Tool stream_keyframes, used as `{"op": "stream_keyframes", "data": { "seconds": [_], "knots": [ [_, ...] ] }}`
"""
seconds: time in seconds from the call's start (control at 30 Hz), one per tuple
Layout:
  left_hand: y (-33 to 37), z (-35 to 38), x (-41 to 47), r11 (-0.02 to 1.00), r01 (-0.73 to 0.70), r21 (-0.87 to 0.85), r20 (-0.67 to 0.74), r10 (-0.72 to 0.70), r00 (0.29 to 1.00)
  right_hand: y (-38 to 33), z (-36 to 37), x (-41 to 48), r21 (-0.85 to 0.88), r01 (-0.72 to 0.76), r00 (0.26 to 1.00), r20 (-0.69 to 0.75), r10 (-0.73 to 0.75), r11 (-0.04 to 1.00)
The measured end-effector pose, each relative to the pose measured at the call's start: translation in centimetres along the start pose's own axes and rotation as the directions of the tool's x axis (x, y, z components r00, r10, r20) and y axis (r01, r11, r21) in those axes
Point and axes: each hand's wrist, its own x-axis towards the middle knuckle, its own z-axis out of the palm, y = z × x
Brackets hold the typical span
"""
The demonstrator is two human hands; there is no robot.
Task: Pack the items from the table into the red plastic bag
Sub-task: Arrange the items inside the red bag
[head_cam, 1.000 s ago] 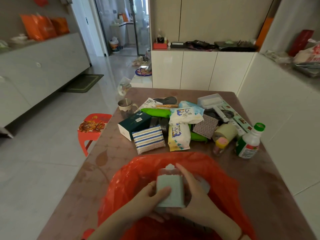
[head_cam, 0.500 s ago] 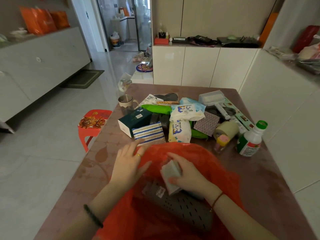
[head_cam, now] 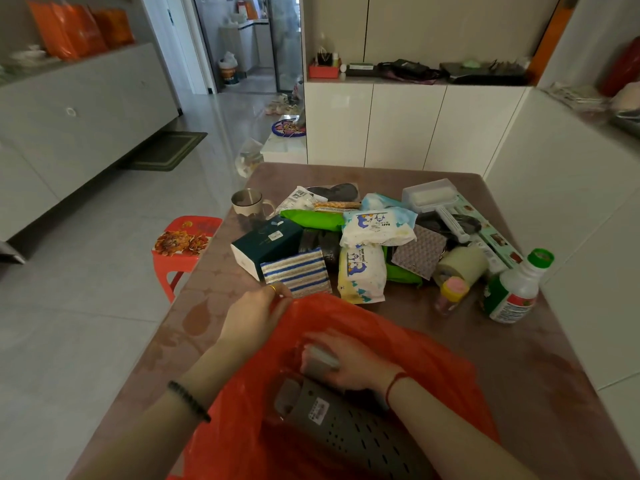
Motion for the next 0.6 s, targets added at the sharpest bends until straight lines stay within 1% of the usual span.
{"op": "stream_keyframes", "data": {
  "seconds": [0.1, 0.17, 0.3, 0.37, 0.43, 0.47, 0.5, 0.53, 0.57, 0.6],
  "knots": [
    [0.2, -0.4, 0.4, 0.998, -0.036, -0.05, -0.052, 0.034, 0.998, 0.8, 0.2, -0.2, -0.033, 0.03, 0.998, -0.049, -0.031, 0.999],
    [0.5, -0.5, 0.4, 0.997, -0.051, -0.061, -0.035, 0.049, 0.998, 1.3, 0.4, -0.3, -0.069, 0.037, 0.997, -0.066, -0.041, 0.997],
    [0.8, -0.5, 0.3, 0.993, -0.07, -0.092, -0.011, 0.069, 0.998, 1.8, 1.3, -0.2, -0.071, -0.009, 0.997, -0.079, 0.004, 0.997],
    [0.7, -0.3, 0.3, 0.993, -0.076, -0.088, 0.029, 0.079, 0.996, 1.7, 1.3, -0.5, -0.152, -0.009, 0.996, -0.091, -0.005, 0.988],
    [0.7, -0.4, 0.4, 0.995, -0.077, -0.061, 0.091, 0.082, 0.993, 1.0, 0.6, -1.3, -0.239, 0.023, 0.991, -0.123, -0.053, 0.971],
    [0.7, -0.4, 0.5, 0.996, -0.075, -0.049, 0.111, 0.08, 0.991, 0.4, 0.1, -2.0, -0.249, 0.064, 0.985, -0.14, -0.101, 0.967],
    [0.7, -0.5, 0.6, 0.996, -0.076, -0.044, 0.121, 0.08, 0.989, -0.2, -0.5, -2.9, -0.237, 0.149, 0.968, -0.161, -0.19, 0.96],
    [0.8, -0.6, 0.8, 0.996, -0.082, -0.042, 0.124, 0.087, 0.988, -0.9, -1.4, -3.8, -0.242, 0.27, 0.931, -0.182, -0.317, 0.932],
    [1.1, -0.7, 1.0, 0.995, -0.093, -0.041, 0.125, 0.097, 0.987, -1.2, -2.2, -4.9, -0.27, 0.379, 0.864, -0.238, -0.443, 0.885],
    [1.4, -0.7, 1.2, 0.994, -0.105, -0.039, 0.123, 0.109, 0.986, -0.8, -3.1, -5.7, -0.292, 0.441, 0.774, -0.356, -0.524, 0.849]
  ]
}}
